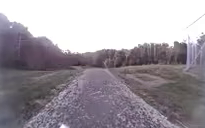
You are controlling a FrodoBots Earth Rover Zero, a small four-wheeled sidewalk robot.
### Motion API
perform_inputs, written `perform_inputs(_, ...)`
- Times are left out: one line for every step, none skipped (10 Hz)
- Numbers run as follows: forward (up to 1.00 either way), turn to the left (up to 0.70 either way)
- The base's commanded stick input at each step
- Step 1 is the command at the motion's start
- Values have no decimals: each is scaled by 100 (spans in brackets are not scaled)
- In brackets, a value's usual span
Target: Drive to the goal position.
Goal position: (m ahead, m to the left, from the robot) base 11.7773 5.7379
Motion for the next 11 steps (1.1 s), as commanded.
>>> perform_inputs(50, 0)
perform_inputs(50, 0)
perform_inputs(50, 0)
perform_inputs(50, 0)
perform_inputs(50, 0)
perform_inputs(50, 0)
perform_inputs(50, 0)
perform_inputs(50, 0)
perform_inputs(50, 0)
perform_inputs(50, 0)
perform_inputs(50, 0)
